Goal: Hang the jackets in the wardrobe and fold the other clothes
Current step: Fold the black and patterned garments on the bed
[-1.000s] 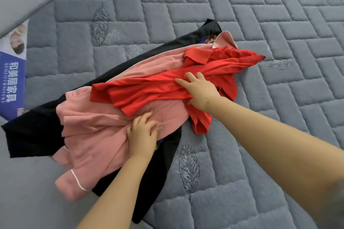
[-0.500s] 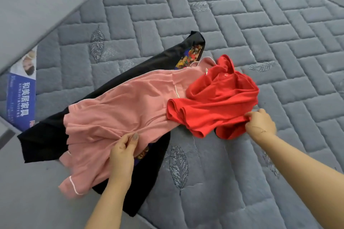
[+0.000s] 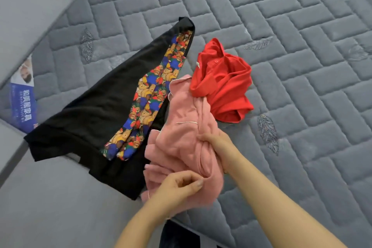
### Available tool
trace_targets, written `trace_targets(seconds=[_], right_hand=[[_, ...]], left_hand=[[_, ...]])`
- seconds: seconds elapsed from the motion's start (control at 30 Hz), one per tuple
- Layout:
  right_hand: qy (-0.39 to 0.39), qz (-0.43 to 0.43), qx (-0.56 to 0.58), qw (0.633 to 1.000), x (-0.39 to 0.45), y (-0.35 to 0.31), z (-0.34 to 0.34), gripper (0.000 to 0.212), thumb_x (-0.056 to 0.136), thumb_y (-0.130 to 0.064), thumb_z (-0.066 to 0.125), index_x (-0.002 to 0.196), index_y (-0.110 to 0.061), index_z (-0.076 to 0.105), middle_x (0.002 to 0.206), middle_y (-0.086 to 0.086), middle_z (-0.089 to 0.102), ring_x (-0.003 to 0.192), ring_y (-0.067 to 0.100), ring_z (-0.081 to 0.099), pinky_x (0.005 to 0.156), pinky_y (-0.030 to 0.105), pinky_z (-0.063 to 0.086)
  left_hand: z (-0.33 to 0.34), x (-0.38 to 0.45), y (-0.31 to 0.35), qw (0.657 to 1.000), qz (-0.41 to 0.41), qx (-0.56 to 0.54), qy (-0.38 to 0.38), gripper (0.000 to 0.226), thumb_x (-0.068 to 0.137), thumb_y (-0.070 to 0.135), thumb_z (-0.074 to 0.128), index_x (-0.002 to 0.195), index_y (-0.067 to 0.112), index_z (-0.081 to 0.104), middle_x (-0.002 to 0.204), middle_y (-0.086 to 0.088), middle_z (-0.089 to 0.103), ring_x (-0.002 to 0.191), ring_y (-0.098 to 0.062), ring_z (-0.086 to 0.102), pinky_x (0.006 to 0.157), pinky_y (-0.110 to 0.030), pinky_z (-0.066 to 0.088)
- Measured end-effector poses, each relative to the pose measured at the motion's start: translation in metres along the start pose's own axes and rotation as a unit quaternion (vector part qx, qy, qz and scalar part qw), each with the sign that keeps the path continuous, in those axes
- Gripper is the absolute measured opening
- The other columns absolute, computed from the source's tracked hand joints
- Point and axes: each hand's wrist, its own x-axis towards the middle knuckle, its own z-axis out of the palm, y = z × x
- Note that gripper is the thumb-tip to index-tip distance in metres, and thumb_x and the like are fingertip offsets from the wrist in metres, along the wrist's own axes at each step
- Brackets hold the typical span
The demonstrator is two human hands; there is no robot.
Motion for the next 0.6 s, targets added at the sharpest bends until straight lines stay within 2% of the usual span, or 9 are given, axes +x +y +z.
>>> trace_targets(seconds=[0.03, 0.1, 0.2, 0.27, 0.37, 0.43, 0.5, 0.53, 0.6], right_hand=[[0.01, -0.035, -0.017, 0.999, -0.004, 0.004, -0.012, 0.029, 0.082, 0.004, 0.062, 0.105, -0.013, 0.068, 0.096, 0.006, 0.072, 0.08, 0.016, 0.066, 0.065, 0.021, 0.053], [0.042, -0.118, -0.07, 0.99, -0.014, 0.009, -0.04, 0.027, 0.079, 0.007, 0.059, 0.092, -0.015, 0.067, 0.084, 0.0, 0.068, 0.075, 0.008, 0.06, 0.062, 0.017, 0.05], [0.107, -0.203, -0.103, 0.968, -0.014, 0.007, -0.066, 0.032, 0.08, 0.011, 0.057, 0.102, -0.011, 0.065, 0.091, -0.001, 0.066, 0.077, 0.003, 0.057, 0.068, 0.013, 0.047], [0.163, -0.209, -0.045, 0.963, -0.009, 0.002, -0.07, 0.035, 0.083, 0.007, 0.061, 0.114, -0.01, 0.058, 0.102, 0.003, 0.063, 0.086, 0.008, 0.059, 0.078, 0.015, 0.047], [0.266, -0.207, 0.082, 0.938, 0.004, -0.006, -0.061, 0.037, 0.086, -0.005, 0.065, 0.113, -0.017, 0.044, 0.103, 0.004, 0.058, 0.086, 0.013, 0.058, 0.086, 0.029, 0.047], [0.325, -0.269, 0.169, 0.891, 0.015, -0.014, -0.045, 0.033, 0.089, -0.008, 0.063, 0.11, -0.018, 0.041, 0.1, 0.005, 0.057, 0.083, 0.012, 0.058, 0.084, 0.028, 0.047], [0.357, -0.313, 0.169, 0.864, 0.029, -0.016, -0.023, 0.031, 0.091, -0.005, 0.058, 0.115, -0.014, 0.04, 0.107, 0.004, 0.054, 0.093, 0.012, 0.057, 0.089, 0.024, 0.045], [0.345, -0.314, 0.129, 0.875, 0.04, -0.014, -0.013, 0.034, 0.092, -0.004, 0.056, 0.122, -0.011, 0.039, 0.118, 0.007, 0.051, 0.106, 0.016, 0.054, 0.096, 0.025, 0.041], [0.264, -0.265, -0.002, 0.927, 0.06, -0.001, 0.004, 0.057, 0.093, -0.006, 0.056, 0.144, -0.009, 0.03, 0.146, 0.014, 0.032, 0.134, 0.023, 0.035, 0.112, 0.03, 0.027]], left_hand=[[0.002, -0.001, -0.002, 1.0, 0.007, 0.001, 0.009, 0.016, 0.094, 0.009, 0.058, 0.094, 0.011, 0.074, 0.088, 0.008, 0.075, 0.085, 0.001, 0.066, 0.072, -0.011, 0.047], [-0.005, 0.002, -0.002, 0.995, 0.042, 0.014, 0.085, 0.018, 0.094, 0.013, 0.059, 0.102, 0.017, 0.075, 0.103, 0.007, 0.075, 0.098, -0.001, 0.066, 0.079, -0.013, 0.049], [-0.036, 0.023, 0.005, 0.965, 0.081, 0.038, 0.247, 0.019, 0.09, 0.004, 0.063, 0.102, 0.015, 0.072, 0.103, 0.004, 0.074, 0.099, -0.007, 0.066, 0.084, -0.017, 0.051], [-0.062, 0.049, 0.011, 0.932, 0.081, 0.114, 0.334, 0.02, 0.088, 0.002, 0.064, 0.105, 0.013, 0.067, 0.105, 0.002, 0.07, 0.103, -0.014, 0.065, 0.093, -0.028, 0.051], [-0.1, 0.098, 0.02, 0.863, 0.082, 0.275, 0.416, 0.033, 0.087, 0.013, 0.068, 0.119, 0.008, 0.061, 0.12, -0.009, 0.061, 0.114, -0.026, 0.057, 0.097, -0.037, 0.045], [-0.12, 0.131, 0.021, 0.81, 0.05, 0.39, 0.435, 0.054, 0.085, 0.028, 0.071, 0.131, 0.012, 0.051, 0.136, -0.012, 0.048, 0.128, -0.03, 0.044, 0.103, -0.046, 0.039], [-0.134, 0.158, 0.018, 0.767, -0.02, 0.513, 0.386, 0.078, 0.084, 0.045, 0.069, 0.146, 0.015, 0.031, 0.155, -0.012, 0.026, 0.145, -0.03, 0.021, 0.113, -0.057, 0.023], [-0.138, 0.17, 0.013, 0.748, -0.049, 0.562, 0.35, 0.088, 0.085, 0.051, 0.066, 0.151, 0.016, 0.02, 0.16, -0.011, 0.013, 0.148, -0.029, 0.009, 0.113, -0.061, 0.016], [-0.142, 0.184, 0.002, 0.723, -0.068, 0.61, 0.317, 0.092, 0.086, 0.055, 0.063, 0.154, 0.019, 0.013, 0.162, -0.007, 0.004, 0.149, -0.029, 0.002, 0.112, -0.064, 0.016]])
